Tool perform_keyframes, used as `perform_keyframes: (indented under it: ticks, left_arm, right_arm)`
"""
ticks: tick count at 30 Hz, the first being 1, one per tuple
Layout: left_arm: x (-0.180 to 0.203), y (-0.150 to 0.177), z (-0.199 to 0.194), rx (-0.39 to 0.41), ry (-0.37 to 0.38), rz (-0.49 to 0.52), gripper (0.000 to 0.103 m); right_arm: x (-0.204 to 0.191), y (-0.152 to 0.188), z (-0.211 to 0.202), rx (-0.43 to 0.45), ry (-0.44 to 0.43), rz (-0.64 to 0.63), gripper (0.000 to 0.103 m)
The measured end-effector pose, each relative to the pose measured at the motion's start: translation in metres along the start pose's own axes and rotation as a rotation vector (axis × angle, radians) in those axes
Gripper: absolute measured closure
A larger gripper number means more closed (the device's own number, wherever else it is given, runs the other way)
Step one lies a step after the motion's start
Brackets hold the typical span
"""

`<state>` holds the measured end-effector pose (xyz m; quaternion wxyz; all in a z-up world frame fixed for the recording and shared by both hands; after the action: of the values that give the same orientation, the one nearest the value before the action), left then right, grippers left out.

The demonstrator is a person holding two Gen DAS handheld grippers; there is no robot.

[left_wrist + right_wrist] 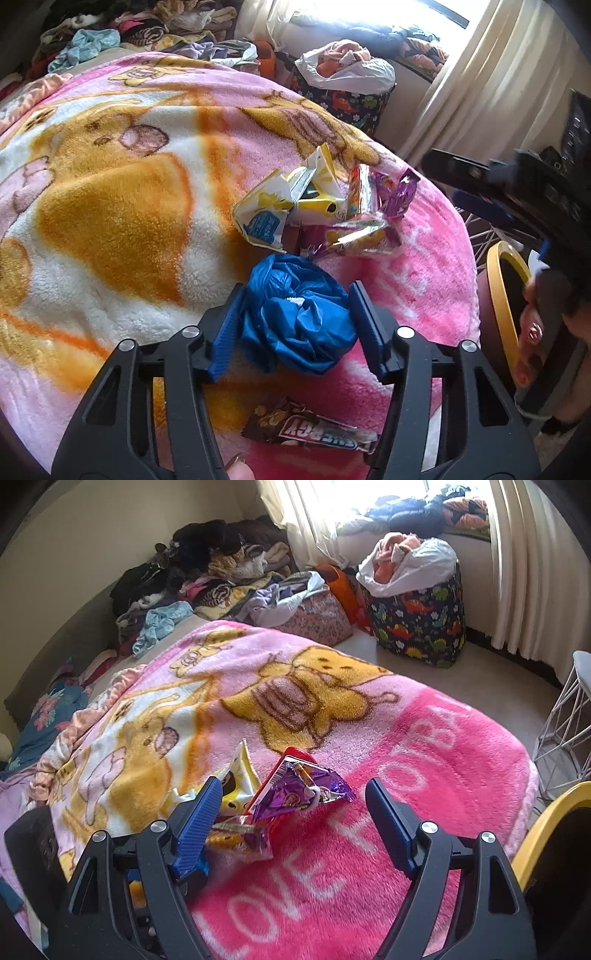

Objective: Collect trash
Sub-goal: 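Grasp the blue plastic bag with the left tool while the right tool grasps the purple wrapper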

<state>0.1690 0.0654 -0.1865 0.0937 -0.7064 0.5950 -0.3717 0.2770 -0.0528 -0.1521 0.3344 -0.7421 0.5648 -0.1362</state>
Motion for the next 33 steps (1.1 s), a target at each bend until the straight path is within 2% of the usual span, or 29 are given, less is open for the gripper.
perform_keyframes:
  ticks: [7, 10, 12, 17, 20, 23, 26, 33]
  left_arm:
    - [-0.003, 0.002, 0.001, -0.010, -0.006, 0.005, 0.065]
    - [-0.004, 0.002, 0.001, -0.010, -0.009, 0.007, 0.069]
    - [-0.004, 0.003, 0.001, -0.011, -0.014, 0.009, 0.074]
    - [-0.004, 0.001, -0.003, -0.009, -0.014, 0.009, 0.080]
    - [-0.001, -0.002, -0.008, -0.002, -0.010, 0.015, 0.082]
    - [0.005, -0.004, -0.013, 0.011, -0.009, 0.027, 0.083]
    - [0.012, -0.009, -0.019, 0.028, -0.004, 0.038, 0.084]
    - [0.029, -0.019, -0.031, 0.061, 0.011, 0.063, 0.084]
  right_arm:
    - [0.003, 0.002, 0.020, -0.049, 0.000, 0.032, 0.032]
    - [0.004, 0.006, 0.026, -0.076, -0.019, 0.041, 0.043]
    - [0.004, 0.010, 0.028, -0.096, -0.040, 0.046, 0.060]
    - [0.010, 0.019, 0.020, -0.087, -0.050, 0.060, 0.068]
    - [0.017, 0.024, 0.013, -0.088, -0.064, 0.072, 0.092]
    - [0.023, 0.027, 0.007, -0.076, -0.062, 0.080, 0.092]
    - [0.031, 0.030, 0.000, -0.065, -0.057, 0.089, 0.098]
    - [0.045, 0.035, -0.016, -0.048, -0.057, 0.123, 0.100]
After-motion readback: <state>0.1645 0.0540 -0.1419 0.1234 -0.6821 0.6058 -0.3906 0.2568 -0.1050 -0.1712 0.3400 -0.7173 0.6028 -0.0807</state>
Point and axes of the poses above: each gripper's, at about its wrist camera, not at the fingertips, and z roughly the way its jaws point, x to its right, y to its underside, the point moved 6 cm from there along z, roughly the way its jaws point, and after that the axes turned 9 degrees about y, right-handed, at the moved point
